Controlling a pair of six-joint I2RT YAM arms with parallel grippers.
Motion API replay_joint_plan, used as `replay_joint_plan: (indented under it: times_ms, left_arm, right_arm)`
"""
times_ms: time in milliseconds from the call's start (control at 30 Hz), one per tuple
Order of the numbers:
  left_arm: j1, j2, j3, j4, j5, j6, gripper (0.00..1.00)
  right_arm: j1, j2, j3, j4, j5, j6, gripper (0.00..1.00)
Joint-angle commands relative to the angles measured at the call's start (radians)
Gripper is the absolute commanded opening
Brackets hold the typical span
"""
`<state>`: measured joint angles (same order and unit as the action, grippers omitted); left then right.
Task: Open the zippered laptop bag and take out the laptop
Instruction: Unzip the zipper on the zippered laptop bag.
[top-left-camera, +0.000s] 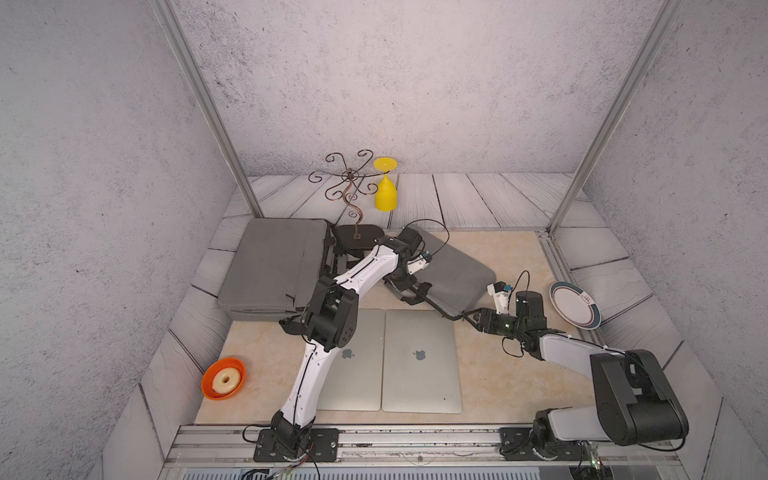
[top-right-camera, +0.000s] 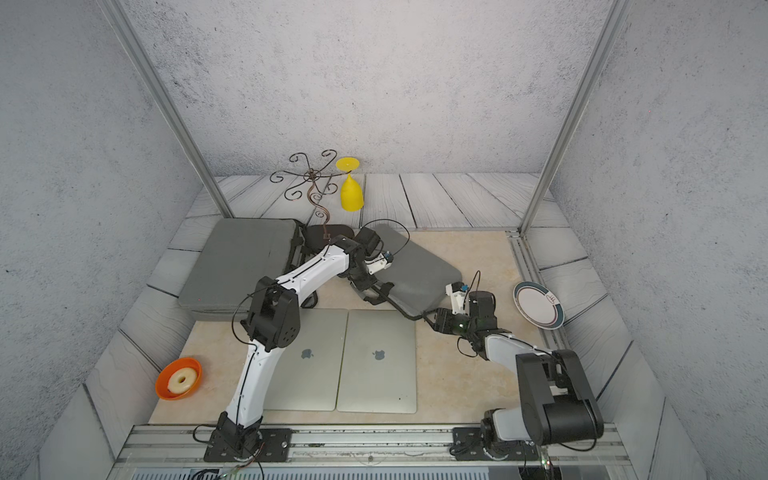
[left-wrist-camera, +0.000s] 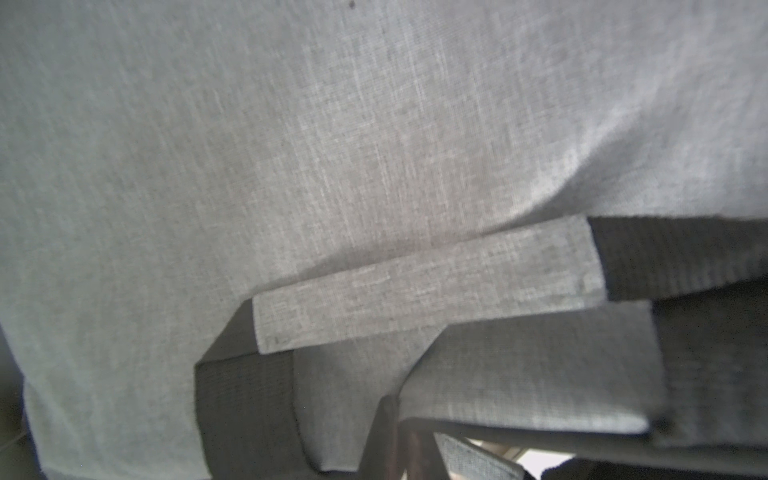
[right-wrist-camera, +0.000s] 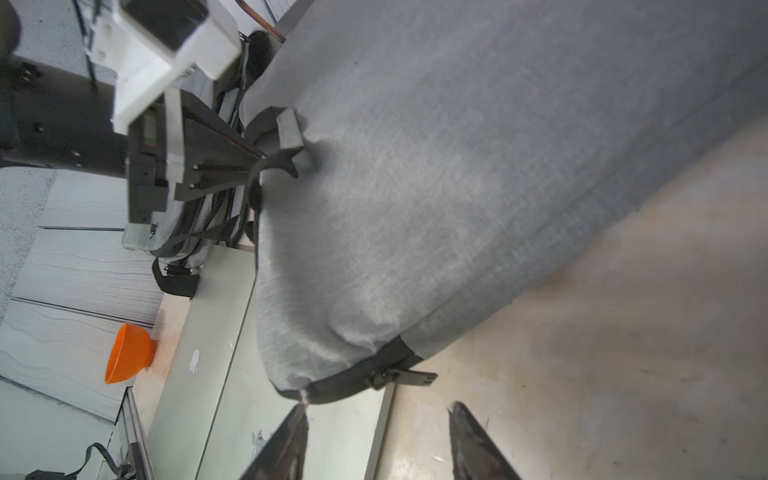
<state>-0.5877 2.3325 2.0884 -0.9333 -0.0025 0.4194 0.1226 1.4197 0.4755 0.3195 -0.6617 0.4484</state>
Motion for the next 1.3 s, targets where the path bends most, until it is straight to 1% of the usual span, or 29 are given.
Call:
replay_joint_plan:
  times_ms: [0,67,167,233,333,400,567,767,1067,1167,1267]
  left_arm:
    - [0.019,-0.031,0.048,-0.007,0.014,0.006,0.00]
    - [0.019,-0.021,0.064,-0.020,0.027,0.010,0.00]
    - [0.020,-0.012,0.077,-0.030,0.029,0.013,0.00]
    - [0.023,-0.005,0.092,-0.039,0.028,0.015,0.00]
    - [0.026,0.001,0.111,-0.052,0.027,0.017,0.00]
    - [0.028,0.000,0.111,-0.055,0.026,0.020,0.00]
    - [0.031,0.002,0.110,-0.052,0.026,0.018,0.00]
    - [0.034,0.011,0.123,-0.047,0.017,0.018,0.00]
    - [0.037,0.014,0.122,-0.050,0.014,0.019,0.00]
    - [0.037,0.014,0.122,-0.048,0.016,0.018,0.00]
    - [0.037,0.016,0.122,-0.048,0.018,0.019,0.00]
  right_arm:
    - [-0.009,0.080,-0.007,0.118,-0.054,0.064,0.57]
    - [-0.010,0.149,-0.014,0.263,-0.107,0.123,0.60]
    - [-0.014,0.290,0.005,0.472,-0.249,0.202,0.62]
    - [-0.014,0.377,-0.020,0.680,-0.255,0.301,0.64]
    - [-0.013,0.498,-0.006,0.913,-0.317,0.432,0.63]
    - [-0.012,0.547,0.007,1.002,-0.337,0.494,0.59]
    - [0.004,0.556,0.020,1.001,-0.376,0.520,0.58]
    - [0.004,0.544,-0.019,1.051,-0.408,0.569,0.54]
    - [-0.012,0.459,-0.050,0.965,-0.427,0.529,0.51]
    - [-0.016,0.423,-0.058,0.893,-0.414,0.485,0.50]
    - [-0.024,0.410,-0.053,0.881,-0.412,0.478,0.48]
